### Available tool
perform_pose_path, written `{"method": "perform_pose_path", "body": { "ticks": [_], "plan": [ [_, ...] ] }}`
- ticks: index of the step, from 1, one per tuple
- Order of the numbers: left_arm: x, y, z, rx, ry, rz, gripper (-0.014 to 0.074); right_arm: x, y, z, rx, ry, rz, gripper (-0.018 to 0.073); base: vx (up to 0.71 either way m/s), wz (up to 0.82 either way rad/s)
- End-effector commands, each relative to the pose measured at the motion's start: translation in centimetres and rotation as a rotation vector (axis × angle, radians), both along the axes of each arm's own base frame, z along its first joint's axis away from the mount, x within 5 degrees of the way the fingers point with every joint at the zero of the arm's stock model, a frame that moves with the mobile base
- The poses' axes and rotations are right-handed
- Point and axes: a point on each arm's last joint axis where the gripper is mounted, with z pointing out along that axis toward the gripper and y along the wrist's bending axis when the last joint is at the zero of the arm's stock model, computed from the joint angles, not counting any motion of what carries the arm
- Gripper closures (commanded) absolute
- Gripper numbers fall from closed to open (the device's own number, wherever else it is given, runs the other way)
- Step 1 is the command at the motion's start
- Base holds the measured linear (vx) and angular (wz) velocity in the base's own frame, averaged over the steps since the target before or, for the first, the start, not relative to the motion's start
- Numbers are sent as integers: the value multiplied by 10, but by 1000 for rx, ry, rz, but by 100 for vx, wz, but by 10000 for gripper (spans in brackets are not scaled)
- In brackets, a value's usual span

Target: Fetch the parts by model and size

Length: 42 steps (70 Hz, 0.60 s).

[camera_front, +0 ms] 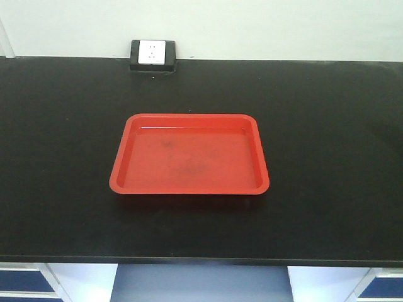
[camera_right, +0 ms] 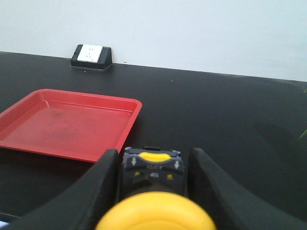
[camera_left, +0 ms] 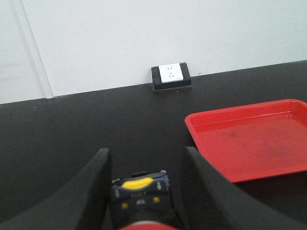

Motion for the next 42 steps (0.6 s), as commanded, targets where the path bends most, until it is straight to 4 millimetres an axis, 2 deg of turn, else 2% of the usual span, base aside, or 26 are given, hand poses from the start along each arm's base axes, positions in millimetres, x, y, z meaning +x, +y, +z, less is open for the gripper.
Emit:
{"method": "perform_pose_path", "body": {
  "ticks": [1,42],
  "plan": [
    [1,-2,14,-8,-83,-15,603,0,1,15,-5,-95,8,565,8,-1],
    [1,-2,14,-8,-83,-15,603,0,1,15,-5,-95,8,565,6,-1]
  ]
}}
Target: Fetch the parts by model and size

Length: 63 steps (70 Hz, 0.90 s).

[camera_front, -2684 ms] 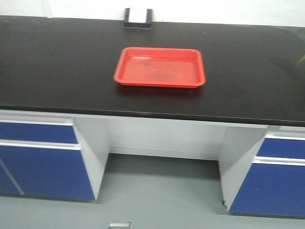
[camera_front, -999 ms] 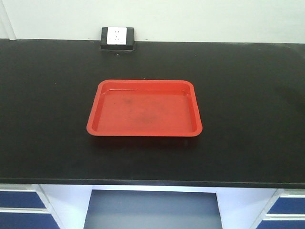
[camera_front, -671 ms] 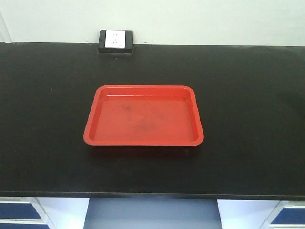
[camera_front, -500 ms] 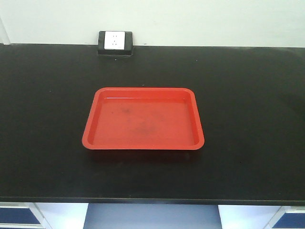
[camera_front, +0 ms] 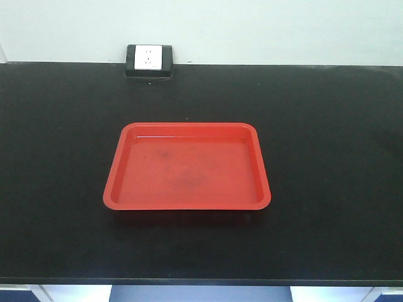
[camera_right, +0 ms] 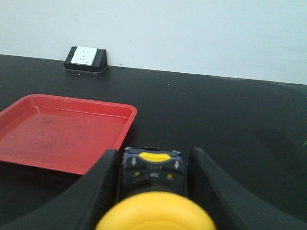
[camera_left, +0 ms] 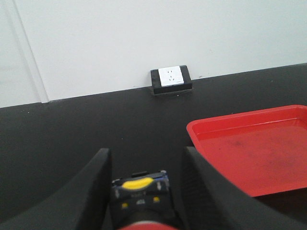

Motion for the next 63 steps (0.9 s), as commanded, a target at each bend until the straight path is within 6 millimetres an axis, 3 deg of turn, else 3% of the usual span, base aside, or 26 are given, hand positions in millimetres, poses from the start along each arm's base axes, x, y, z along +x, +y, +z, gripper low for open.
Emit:
{"method": "perform_pose_path", "body": {
  "ticks": [1,63],
  "plan": [
    [1,-2,14,-8,-83,-15,603,0,1,15,-5,-95,8,565,6,-1],
    [1,-2,14,-8,-83,-15,603,0,1,15,-5,-95,8,564,5,-1]
  ]
}}
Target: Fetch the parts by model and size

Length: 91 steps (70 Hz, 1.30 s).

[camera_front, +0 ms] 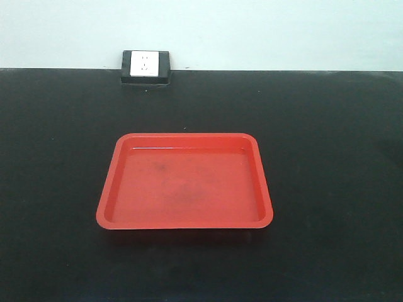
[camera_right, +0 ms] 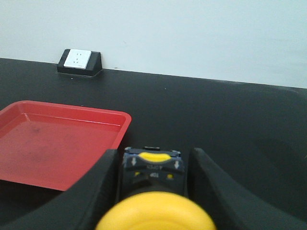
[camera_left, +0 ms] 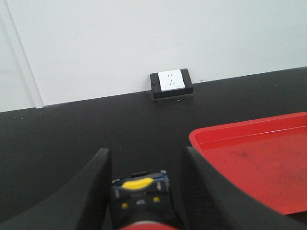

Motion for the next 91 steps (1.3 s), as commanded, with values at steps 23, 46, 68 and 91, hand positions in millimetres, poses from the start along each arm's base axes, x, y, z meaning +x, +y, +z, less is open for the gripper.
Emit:
{"method": "perform_pose_path", "body": {
  "ticks": [23,46,68,91],
  "plan": [
    [1,-2,14,-8,-83,-15,603,0,1,15,-5,-95,8,564,2,0],
    [1,-2,14,-8,-83,-15,603,0,1,15,-5,-95,8,564,1,0],
    [1,-2,14,-8,-83,-15,603,0,1,15,-5,-95,8,564,0,0],
    [1,-2,14,-8,-83,-15,603,0,1,15,-5,-95,8,564,0,0]
  ]
}}
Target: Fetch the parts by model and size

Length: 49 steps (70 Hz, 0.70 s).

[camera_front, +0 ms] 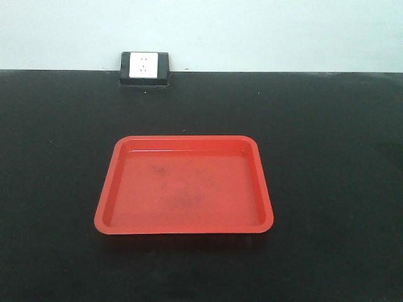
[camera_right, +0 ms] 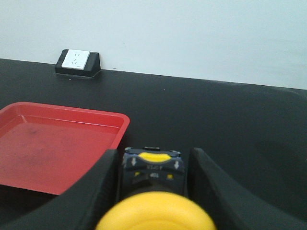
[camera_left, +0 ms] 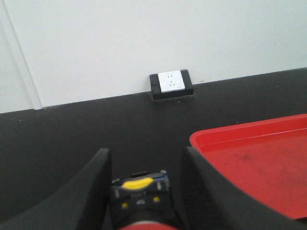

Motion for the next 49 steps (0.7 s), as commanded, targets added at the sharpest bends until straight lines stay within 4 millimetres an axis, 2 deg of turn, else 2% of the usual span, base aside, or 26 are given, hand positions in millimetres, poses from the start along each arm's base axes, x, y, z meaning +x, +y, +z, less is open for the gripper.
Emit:
{"method": "perform_pose_path", "body": {
  "ticks": [1,49],
  "plan": [
    [1,-2,14,-8,-83,-15,603,0,1,15,-3,-95,8,564,0,0],
    [1,-2,14,-8,-83,-15,603,0,1,15,-3,-96,8,564,0,0]
  ]
}}
